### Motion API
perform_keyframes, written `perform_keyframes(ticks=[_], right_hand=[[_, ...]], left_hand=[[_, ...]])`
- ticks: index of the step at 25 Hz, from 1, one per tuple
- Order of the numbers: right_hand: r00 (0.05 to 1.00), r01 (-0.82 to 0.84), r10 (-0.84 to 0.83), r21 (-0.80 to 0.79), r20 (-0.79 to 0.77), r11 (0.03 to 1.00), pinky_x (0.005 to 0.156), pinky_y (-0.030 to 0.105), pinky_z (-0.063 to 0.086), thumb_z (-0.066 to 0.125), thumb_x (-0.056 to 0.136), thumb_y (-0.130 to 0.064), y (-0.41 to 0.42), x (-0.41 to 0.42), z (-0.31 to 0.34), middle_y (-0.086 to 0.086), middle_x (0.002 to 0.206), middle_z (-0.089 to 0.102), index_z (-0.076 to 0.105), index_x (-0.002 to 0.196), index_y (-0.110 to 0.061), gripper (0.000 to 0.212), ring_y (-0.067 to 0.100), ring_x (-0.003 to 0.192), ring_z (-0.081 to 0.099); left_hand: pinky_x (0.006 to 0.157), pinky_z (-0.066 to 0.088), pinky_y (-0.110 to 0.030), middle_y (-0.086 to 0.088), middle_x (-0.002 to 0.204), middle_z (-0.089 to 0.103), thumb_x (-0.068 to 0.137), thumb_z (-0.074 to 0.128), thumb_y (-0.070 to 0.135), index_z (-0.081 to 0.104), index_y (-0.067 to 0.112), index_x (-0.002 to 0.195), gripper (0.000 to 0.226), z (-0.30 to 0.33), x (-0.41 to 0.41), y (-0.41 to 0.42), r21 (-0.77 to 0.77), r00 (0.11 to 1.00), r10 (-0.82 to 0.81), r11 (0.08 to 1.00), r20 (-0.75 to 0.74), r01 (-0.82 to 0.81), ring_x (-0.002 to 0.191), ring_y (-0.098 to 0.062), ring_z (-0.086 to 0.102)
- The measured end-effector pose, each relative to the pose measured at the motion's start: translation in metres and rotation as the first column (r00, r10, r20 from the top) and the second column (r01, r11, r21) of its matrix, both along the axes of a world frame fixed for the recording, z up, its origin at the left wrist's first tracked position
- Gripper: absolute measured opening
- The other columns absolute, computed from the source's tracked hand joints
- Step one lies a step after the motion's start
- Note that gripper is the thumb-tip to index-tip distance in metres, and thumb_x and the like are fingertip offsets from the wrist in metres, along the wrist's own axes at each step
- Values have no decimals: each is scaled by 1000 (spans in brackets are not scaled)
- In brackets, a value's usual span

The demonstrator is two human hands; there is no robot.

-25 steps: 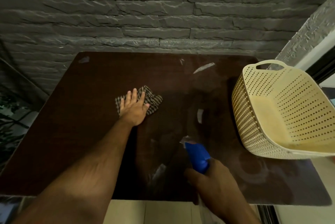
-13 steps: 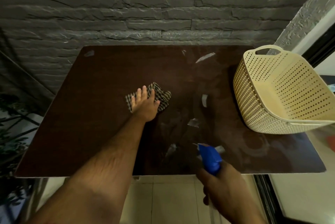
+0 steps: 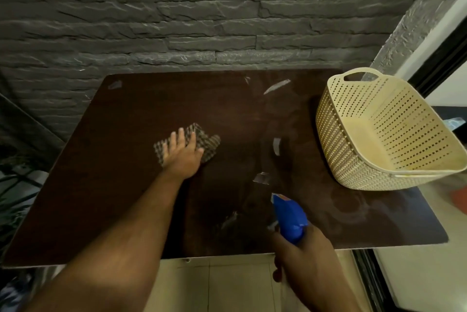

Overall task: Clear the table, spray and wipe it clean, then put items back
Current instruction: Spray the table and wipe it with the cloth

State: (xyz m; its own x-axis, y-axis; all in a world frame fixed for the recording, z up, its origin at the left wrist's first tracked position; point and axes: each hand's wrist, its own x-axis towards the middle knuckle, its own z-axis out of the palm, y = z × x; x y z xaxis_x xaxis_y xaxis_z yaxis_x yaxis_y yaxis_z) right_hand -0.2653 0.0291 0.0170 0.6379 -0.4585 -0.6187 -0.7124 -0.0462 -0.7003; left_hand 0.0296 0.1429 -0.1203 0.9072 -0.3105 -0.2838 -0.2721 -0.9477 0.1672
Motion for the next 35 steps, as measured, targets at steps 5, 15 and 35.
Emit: perform_keyframes(ticks=[5, 15, 35], right_hand=[[998, 53, -53, 9, 23, 999, 51, 22, 53, 68, 84, -31, -6, -5, -3, 5, 70, 68, 53, 93, -29, 17, 11, 49, 64], [997, 64, -63, -22, 33, 998, 50, 21, 52, 68, 83, -31, 2, -14, -5, 5, 72, 68, 55, 92, -26, 16, 11, 50, 64], [998, -24, 33, -155, 54, 988, 59, 33, 60, 66, 82, -32, 25, -48, -10, 4, 65, 68, 54, 87, -28, 13, 11, 51, 67]], left_hand=[[118, -13, -43, 1, 163, -12, 99, 16, 55, 0, 35, 153, 59, -17, -104, -39, -23, 885, -457, 887, 90, 461, 148, -18, -17], [120, -6, -47, -3, 163, -12, 102, 23, 49, 4, 29, 156, 60, 2, -45, -76, -13, 978, -207, 978, 29, 207, 149, -23, -14], [117, -13, -37, 2, 163, -5, 95, 10, 56, 9, 32, 152, 62, -29, -205, 63, 5, 884, -432, 899, 181, 438, 149, -17, -12]])
